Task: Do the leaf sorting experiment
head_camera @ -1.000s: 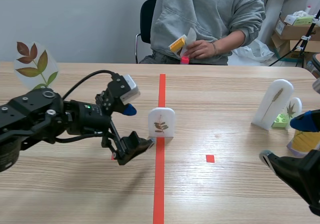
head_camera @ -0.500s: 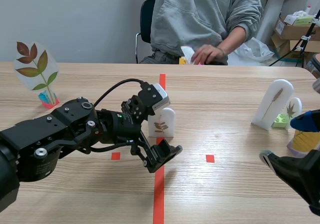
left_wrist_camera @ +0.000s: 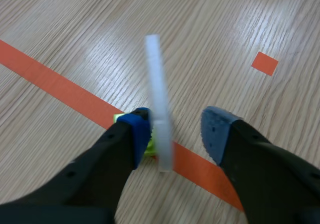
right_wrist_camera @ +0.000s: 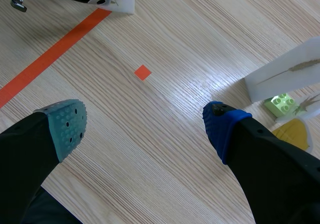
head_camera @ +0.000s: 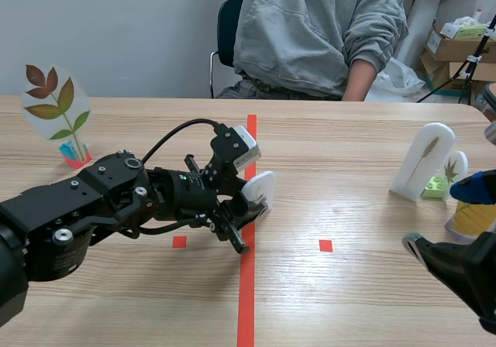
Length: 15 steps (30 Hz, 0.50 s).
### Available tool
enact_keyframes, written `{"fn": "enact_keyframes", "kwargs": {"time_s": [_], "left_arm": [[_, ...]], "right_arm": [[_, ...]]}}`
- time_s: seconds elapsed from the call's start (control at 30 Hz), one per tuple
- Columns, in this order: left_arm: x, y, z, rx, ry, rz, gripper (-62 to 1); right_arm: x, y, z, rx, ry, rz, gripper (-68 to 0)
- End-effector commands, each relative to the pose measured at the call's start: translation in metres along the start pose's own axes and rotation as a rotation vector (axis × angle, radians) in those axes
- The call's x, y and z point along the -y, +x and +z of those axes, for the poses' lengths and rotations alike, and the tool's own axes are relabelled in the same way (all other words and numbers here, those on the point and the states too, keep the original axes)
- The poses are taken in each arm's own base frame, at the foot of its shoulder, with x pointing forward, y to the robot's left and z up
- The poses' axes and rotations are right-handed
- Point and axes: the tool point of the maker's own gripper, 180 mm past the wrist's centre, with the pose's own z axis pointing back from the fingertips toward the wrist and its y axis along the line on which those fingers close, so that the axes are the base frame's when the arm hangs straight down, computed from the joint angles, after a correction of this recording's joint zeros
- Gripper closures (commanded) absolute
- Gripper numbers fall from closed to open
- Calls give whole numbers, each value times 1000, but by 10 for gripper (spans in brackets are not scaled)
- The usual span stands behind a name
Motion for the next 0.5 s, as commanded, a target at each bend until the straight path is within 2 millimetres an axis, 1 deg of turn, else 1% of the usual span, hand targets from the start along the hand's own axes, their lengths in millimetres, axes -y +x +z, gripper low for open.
{"fn": "enact_keyframes", "kwargs": {"time_s": [0.0, 0.13, 0.17, 0.37, 0.47], "left_arm": [[-4, 14, 1, 45, 3, 0, -159], [-3, 16, 1, 56, 3, 3, -61], [-3, 16, 1, 58, 3, 2, -49], [-4, 18, 1, 62, 5, 3, -44], [-7, 16, 5, 55, 7, 14, -44]], "right_arm": [[3, 3, 1, 14, -5, 9, -477], [3, 3, 1, 14, -5, 9, -477], [3, 3, 1, 14, -5, 9, -477], [3, 3, 1, 14, -5, 9, -477], [3, 3, 1, 14, -5, 9, -477]]}}
